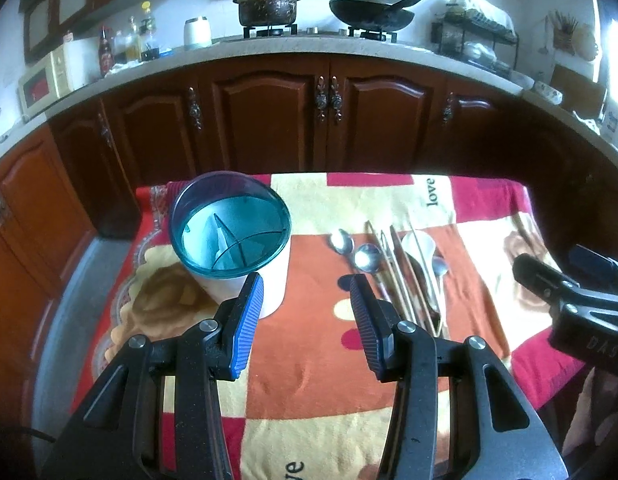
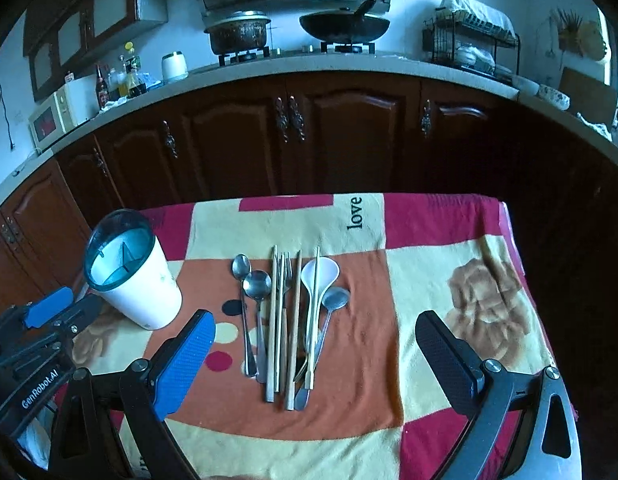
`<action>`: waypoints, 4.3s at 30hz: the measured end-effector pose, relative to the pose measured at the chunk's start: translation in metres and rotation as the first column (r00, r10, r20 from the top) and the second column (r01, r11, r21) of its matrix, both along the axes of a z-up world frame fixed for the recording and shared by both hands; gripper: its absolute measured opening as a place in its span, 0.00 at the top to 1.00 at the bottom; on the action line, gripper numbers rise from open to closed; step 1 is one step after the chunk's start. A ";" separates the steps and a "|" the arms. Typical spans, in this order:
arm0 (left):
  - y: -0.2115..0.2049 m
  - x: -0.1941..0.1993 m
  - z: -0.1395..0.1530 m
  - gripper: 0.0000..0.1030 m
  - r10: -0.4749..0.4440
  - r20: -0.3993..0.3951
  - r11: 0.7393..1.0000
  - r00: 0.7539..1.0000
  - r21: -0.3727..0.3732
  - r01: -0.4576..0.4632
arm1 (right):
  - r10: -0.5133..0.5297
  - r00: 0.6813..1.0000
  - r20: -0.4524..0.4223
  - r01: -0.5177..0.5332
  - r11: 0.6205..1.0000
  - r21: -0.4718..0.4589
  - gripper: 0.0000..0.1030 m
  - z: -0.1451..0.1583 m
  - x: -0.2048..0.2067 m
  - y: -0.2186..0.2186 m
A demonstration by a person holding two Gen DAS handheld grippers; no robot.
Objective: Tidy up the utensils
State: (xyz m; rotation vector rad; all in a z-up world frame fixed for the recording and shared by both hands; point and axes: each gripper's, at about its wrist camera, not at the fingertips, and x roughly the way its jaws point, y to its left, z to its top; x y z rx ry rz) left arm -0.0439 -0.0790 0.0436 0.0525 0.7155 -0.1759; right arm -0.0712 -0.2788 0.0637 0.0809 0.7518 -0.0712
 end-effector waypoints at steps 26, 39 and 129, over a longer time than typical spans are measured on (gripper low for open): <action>0.008 -0.020 0.028 0.57 0.008 0.070 0.999 0.997 -0.051 -0.005 | -0.011 0.996 0.086 0.014 0.999 -0.036 0.03 0.033 -0.024 0.019; 0.011 -0.020 0.030 0.57 0.023 0.069 0.999 0.997 -0.050 -0.020 | 0.003 0.997 0.081 0.001 0.999 -0.054 0.03 0.035 -0.026 0.024; -0.008 0.030 -0.028 0.57 -0.054 -0.125 0.996 0.991 -0.077 0.045 | 0.089 0.992 -0.093 -0.074 0.985 0.155 0.22 -0.054 0.041 -0.038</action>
